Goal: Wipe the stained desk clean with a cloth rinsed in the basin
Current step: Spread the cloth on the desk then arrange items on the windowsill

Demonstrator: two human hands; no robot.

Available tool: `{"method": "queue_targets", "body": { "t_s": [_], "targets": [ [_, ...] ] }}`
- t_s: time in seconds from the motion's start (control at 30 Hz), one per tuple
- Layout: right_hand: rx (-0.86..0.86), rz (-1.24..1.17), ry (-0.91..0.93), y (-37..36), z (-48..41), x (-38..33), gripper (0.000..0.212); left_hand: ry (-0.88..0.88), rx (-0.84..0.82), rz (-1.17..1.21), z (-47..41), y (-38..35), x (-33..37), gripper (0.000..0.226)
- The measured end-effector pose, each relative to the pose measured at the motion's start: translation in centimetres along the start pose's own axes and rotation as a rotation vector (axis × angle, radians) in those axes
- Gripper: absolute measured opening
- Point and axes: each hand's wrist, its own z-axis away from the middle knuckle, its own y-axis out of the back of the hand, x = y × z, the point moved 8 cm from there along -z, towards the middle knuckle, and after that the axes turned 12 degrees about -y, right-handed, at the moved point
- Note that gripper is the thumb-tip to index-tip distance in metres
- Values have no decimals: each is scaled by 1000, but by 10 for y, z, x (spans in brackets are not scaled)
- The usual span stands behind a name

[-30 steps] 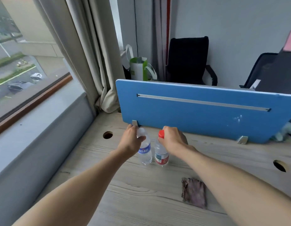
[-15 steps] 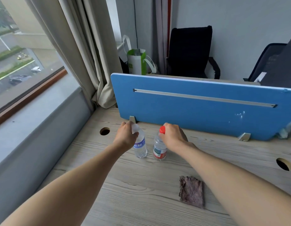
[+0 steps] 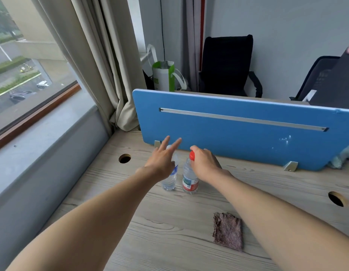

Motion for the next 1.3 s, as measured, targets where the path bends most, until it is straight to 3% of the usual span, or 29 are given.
{"method": "queue_targets", "body": {
  "t_s": [0.07,0.17,0.3,0.43,0.57,0.73,1.0,1.17,1.3],
  "targets": [
    [-5,19,22,1,0,-2,41,-77,-41,-78,-10,-2,5,69],
    [10,38,19,3,-3,-2,31,-21,24,-64,-14,0,-5,50],
    [46,15,2,3,-7,-3,20,-13,94,-54,-9,3,-7,55],
    [44,73,39,-4,-5,-14,17,-1,65,-24,-9,1,-6,57],
    [64,228,-18,4,-2,-19,25,20,41,26,3,10,-8,73],
    [237,341,96,19,27,-77,29,80,125,7,40,61,-40,62],
    [83,358,444,-57,144,-263,29,258,285,-82,207,179,-140,48],
    [-3,354,716,-140,274,-397,28,460,452,-147,394,252,-206,38],
    [-73,331,944,-194,370,-465,20,606,549,-177,530,285,-237,28]
  ]
}}
